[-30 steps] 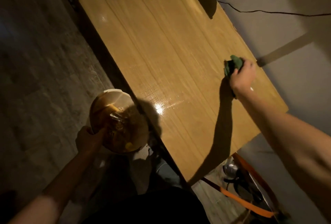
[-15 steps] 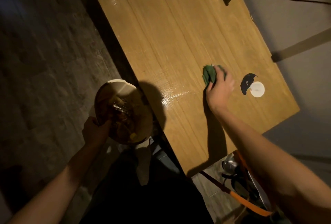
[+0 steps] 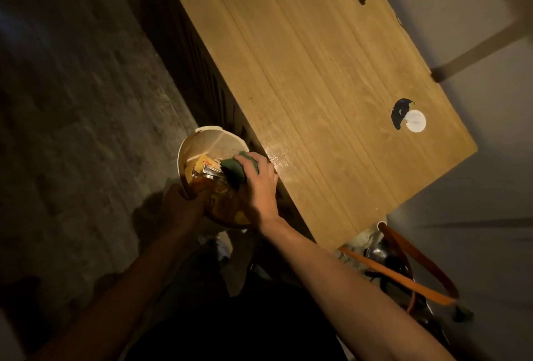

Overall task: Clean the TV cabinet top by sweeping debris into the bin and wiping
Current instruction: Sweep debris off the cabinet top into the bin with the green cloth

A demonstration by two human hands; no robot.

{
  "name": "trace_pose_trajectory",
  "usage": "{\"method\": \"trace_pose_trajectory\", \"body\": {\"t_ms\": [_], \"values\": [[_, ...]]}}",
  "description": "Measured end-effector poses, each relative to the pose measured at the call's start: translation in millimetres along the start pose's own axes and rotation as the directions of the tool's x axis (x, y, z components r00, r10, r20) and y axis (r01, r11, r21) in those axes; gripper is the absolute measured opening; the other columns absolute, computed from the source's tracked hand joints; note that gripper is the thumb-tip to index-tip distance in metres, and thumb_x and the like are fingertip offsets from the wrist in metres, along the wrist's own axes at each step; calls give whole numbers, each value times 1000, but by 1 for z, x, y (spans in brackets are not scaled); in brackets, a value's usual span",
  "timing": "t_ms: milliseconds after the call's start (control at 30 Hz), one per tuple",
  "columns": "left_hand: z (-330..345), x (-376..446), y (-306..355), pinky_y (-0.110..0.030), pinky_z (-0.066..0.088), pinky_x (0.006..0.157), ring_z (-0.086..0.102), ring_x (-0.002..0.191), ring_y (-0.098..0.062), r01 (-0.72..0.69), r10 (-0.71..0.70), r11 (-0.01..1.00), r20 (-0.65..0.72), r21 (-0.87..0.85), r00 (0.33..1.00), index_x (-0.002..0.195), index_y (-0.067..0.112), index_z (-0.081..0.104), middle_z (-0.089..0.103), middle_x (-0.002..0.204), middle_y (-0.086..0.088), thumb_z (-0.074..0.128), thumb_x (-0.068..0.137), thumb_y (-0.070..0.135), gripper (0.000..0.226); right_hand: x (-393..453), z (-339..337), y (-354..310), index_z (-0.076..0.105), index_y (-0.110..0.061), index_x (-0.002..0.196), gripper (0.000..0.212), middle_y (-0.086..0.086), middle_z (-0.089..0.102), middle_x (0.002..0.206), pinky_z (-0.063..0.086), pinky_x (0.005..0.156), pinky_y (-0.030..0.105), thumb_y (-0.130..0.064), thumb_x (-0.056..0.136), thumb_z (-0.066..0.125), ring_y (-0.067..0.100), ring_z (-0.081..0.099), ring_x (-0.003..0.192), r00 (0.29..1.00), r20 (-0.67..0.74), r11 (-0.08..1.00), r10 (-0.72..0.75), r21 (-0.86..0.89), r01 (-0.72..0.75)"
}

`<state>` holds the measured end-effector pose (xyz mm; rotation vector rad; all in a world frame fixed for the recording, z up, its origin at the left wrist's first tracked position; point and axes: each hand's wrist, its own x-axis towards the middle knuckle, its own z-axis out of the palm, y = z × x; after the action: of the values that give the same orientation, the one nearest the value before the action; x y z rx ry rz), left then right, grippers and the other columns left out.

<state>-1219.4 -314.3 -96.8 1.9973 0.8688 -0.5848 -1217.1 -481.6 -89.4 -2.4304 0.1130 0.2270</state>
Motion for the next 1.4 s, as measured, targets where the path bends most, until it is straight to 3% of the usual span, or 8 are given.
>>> {"method": "trace_pose_trajectory", "body": {"t_ms": [167, 267, 433, 600, 867, 1033, 1233, 1400], "values": [[1, -9, -16, -49, 60, 72, 67, 79, -26, 23, -20, 991, -20, 129, 1000, 92, 29, 56, 66, 89, -1, 63, 57, 73, 57, -2, -47, 25, 58, -16, 138, 57, 9, 50, 139, 31, 109, 35, 3, 85, 61, 24, 43, 129, 978, -195, 990, 71, 137, -44], [13, -21, -17, -47, 58, 72, 66, 80, -25, 41, -37, 997, -65, 66, 997, 89, 30, 51, 63, 88, 3, 65, 60, 66, 48, 26, -109, 77, 57, -12, 137, 56, 15, 53, 133, 35, 112, 38, 8, 86, 53, 29, 47, 127, 912, -339, 970, 231, 155, -189], [33, -37, -10, -40, 51, 71, 62, 91, -31, 12, -22, 998, -187, -56, 982, 94, 15, 55, 61, 96, -8, 77, 78, 28, 30, 83, -223, 191, 52, -17, 142, 48, 12, 48, 143, 33, 116, 37, -6, 95, 48, 28, 47, 133, 713, -512, 861, 479, 117, -495], [46, -47, -18, -50, 55, 80, 61, 92, -32, 47, -72, 994, -249, -103, 966, 99, 5, 57, 62, 101, -15, 74, 78, 23, 33, 91, -270, 258, 47, -24, 145, 45, 6, 43, 150, 33, 117, 43, -17, 101, 51, 28, 41, 139, 588, -479, 718, 652, 139, -682], [54, -60, -26, -46, 53, 75, 62, 94, -35, 71, -101, 990, -257, -121, 961, 99, 6, 57, 60, 97, -13, 74, 77, 25, 33, 63, -219, 245, 47, -25, 142, 46, 4, 42, 149, 28, 113, 43, -15, 98, 54, 31, 39, 134, 644, -513, 789, 568, 117, -603], [55, -61, -26, -44, 51, 78, 62, 98, -35, 62, -90, 991, -251, -116, 964, 103, 4, 59, 64, 106, -18, 76, 77, 25, 38, 39, -173, 207, 47, -20, 144, 52, 6, 42, 149, 30, 111, 47, -13, 93, 57, 33, 41, 132, 769, -487, 880, 414, -3, -475], [53, -66, -41, -44, 56, 77, 64, 94, -30, 71, -83, 994, -164, -79, 983, 104, 12, 56, 64, 105, -11, 77, 80, 31, 38, 5, -102, 127, 51, -20, 144, 58, 8, 45, 149, 29, 116, 45, -8, 89, 62, 29, 38, 135, 914, -333, 964, 231, -52, -262], [47, -68, -45, -26, 47, 61, 61, 86, -22, 41, -48, 997, -108, -66, 993, 116, 5, 62, 70, 111, -14, 79, 81, 29, 46, -36, -37, 67, 53, -23, 143, 63, 4, 44, 148, 26, 104, 33, -7, 84, 70, 24, 40, 128, 974, -211, 990, 85, -97, -107]]}}
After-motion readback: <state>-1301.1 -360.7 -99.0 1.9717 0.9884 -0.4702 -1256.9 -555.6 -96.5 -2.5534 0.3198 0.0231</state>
